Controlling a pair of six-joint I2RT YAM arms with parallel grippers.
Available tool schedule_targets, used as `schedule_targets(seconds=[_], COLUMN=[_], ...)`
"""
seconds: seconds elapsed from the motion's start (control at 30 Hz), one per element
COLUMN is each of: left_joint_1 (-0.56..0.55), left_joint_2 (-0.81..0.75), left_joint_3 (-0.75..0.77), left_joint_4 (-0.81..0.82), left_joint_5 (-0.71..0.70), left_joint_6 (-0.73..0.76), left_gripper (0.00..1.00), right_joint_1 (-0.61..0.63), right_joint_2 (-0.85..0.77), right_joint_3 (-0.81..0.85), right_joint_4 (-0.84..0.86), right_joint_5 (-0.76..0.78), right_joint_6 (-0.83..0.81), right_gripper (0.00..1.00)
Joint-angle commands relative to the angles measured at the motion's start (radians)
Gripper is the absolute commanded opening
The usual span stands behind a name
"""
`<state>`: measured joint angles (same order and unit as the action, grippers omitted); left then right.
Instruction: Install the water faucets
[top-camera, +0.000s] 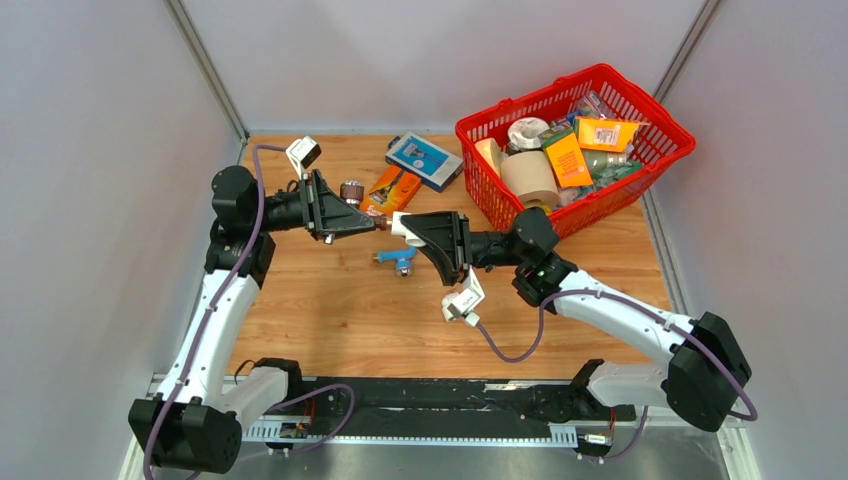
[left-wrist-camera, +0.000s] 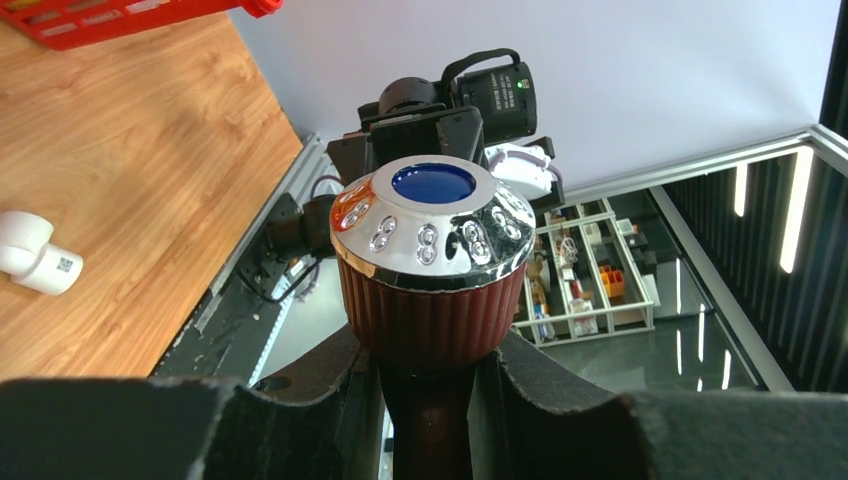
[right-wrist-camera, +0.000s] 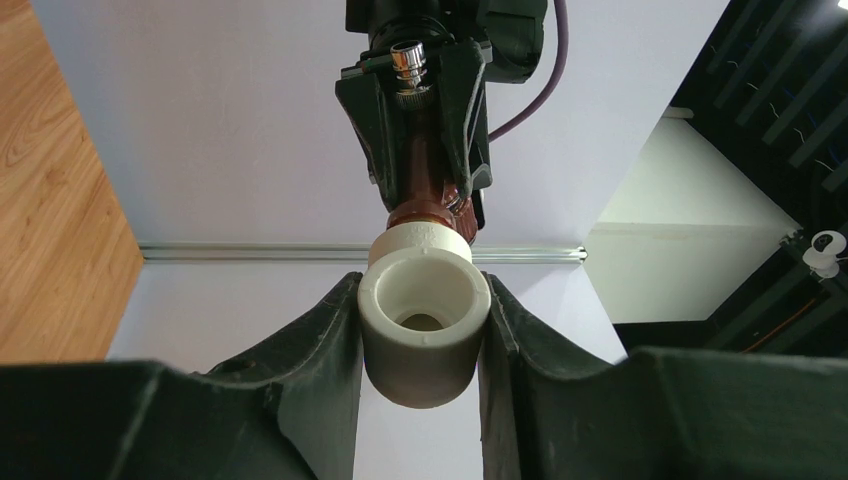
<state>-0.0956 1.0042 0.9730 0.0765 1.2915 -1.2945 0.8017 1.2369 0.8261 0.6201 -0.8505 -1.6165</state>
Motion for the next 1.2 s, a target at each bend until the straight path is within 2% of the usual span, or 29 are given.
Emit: schedule_targets(seconds=[0.0,0.3,0.83,1.17], left_joint_1=[-0.019,-0.041,-0.084,-0.133], left_joint_2=[-0.024,-0.024,-0.036,-0.019], left_joint_3=[0.030,0.036,-0.022,-0.076], left_joint_4=[0.002,0.012,0.250,0.482], left_joint_5=[0.015,0.009,0.015,-0.027], left_joint_6=[0.024,0.066,0.087,-0.055], left_gripper=[0.00,0.00,0.00,0.00], right_joint_1=[-0.001,-0.001,-0.012,-0.010], right_joint_2=[-0.001,-0.008,-0.013,-0.014], right_joint_3=[0.054,0.073,0.087,0.085], right_joint_4=[-0.040,-0.083,0.030,0.073], right_joint_5=[-0.025,-0.041,-0.189,-0.225], right_joint_6=[-0.025,0.065,0.417,0.443], right_gripper=[0.00,0.00,0.00,0.00])
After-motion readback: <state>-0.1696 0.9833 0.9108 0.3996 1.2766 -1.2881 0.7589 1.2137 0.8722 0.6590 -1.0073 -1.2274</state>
